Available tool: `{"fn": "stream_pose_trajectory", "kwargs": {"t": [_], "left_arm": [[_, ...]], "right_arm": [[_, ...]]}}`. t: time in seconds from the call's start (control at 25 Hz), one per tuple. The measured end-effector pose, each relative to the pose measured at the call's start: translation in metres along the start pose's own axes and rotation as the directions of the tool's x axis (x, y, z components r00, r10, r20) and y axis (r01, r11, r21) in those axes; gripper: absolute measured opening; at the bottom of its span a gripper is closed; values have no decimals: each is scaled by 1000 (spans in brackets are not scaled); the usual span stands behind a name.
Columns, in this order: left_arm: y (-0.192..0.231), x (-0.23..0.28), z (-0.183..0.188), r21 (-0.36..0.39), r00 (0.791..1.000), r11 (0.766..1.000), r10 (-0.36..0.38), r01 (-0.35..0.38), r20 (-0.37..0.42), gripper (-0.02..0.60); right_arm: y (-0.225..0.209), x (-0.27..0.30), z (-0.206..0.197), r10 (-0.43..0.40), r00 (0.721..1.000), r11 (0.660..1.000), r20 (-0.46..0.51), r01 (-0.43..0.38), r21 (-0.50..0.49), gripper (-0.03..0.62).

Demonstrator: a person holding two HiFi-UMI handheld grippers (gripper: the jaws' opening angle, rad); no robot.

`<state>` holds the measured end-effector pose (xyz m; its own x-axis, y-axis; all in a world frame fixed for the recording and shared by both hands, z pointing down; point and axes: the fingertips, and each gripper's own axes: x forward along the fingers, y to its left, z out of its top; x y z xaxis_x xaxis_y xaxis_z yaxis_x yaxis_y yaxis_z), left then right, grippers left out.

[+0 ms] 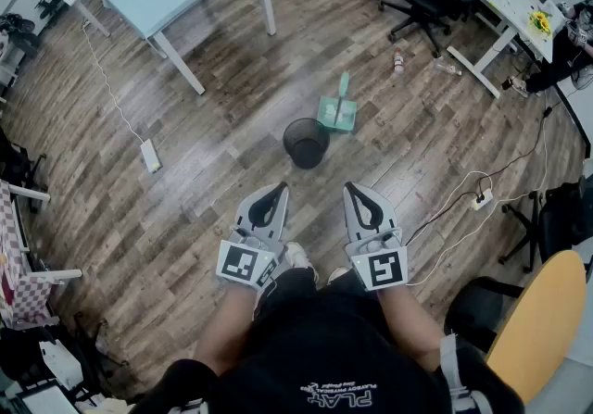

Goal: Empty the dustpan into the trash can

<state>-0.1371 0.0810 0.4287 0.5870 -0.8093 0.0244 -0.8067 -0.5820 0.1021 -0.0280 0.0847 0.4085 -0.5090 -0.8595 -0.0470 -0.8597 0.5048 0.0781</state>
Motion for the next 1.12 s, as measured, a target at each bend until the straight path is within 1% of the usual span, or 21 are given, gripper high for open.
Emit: {"fn": "stream_pose_trajectory", "kwargs": {"t": [0.12,0.24,0.44,0.72,0.92,1.04,1.12], "left_arm": [[12,20,6,14,1000,1000,2,-2,9,14],[10,34,9,8,1000,1000,7,-7,8,14],[-11,53,9,7,1000,1000,3,-3,-10,14],[-41,85,2,13,999,1000,-7,8,-32,14],[-60,111,-7,19,998,1000,1,0,-60,14],[-71,132,-11,40,997,999,6,-3,-77,14],[-78,143,-14,45,996,999,18,-14,-88,14]], "right_arm": [[-7,18,1,-4,1000,1000,19,4,-3,23],[-17,22,0,7,1000,1000,17,-7,-16,24],[-40,19,2,9,999,1000,36,-8,-28,23],[-82,-3,-2,-12,998,1000,58,12,11,25],[-114,-25,-17,-33,999,999,36,33,8,25],[-136,-27,-23,-54,998,998,45,52,44,25],[-145,-28,-23,-54,997,997,53,50,63,25]]}}
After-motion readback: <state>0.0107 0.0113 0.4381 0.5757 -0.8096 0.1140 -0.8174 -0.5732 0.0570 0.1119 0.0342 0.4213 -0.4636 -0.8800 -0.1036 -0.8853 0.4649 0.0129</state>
